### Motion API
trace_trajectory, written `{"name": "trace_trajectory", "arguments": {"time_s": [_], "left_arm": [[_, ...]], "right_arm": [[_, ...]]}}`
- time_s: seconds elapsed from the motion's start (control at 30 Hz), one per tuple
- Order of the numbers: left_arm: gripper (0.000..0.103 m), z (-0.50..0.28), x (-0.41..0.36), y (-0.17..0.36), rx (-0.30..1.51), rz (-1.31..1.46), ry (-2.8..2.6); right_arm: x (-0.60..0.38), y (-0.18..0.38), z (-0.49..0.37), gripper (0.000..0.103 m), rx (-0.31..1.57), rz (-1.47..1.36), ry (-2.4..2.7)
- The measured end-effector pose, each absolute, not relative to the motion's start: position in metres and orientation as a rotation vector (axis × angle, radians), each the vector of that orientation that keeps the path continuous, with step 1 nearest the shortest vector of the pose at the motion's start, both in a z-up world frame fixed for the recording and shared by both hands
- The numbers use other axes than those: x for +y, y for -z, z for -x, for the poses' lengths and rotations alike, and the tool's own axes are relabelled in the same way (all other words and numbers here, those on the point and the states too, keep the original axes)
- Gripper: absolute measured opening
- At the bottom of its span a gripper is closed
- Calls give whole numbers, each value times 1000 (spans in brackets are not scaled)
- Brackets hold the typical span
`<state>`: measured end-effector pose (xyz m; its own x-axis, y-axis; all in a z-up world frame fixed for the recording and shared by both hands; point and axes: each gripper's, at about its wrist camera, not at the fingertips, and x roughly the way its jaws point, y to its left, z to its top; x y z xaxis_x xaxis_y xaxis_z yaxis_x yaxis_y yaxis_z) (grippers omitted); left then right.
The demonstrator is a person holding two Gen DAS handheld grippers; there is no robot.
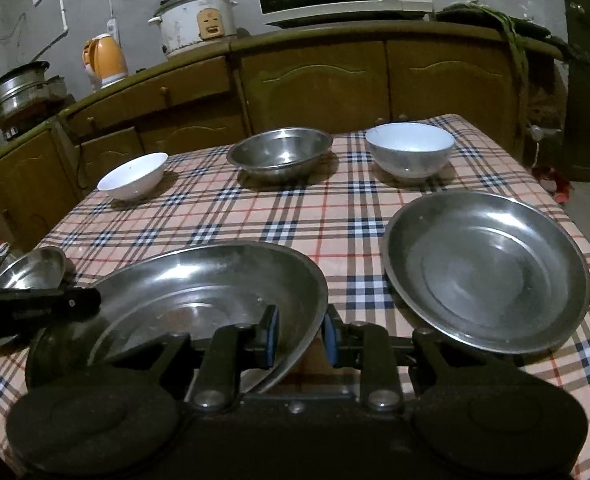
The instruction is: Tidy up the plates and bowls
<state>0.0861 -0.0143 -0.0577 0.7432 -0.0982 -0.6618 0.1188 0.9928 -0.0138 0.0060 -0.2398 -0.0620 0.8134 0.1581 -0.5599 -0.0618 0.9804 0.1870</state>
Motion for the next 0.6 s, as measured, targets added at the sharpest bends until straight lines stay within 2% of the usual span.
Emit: {"name": "trace_trajectory", "arguments": {"time_s": [0.6], "left_arm": [[15, -90, -11, 77, 745, -28, 72]], "right_arm": [[-230, 84, -22, 31, 644, -145, -124]]}}
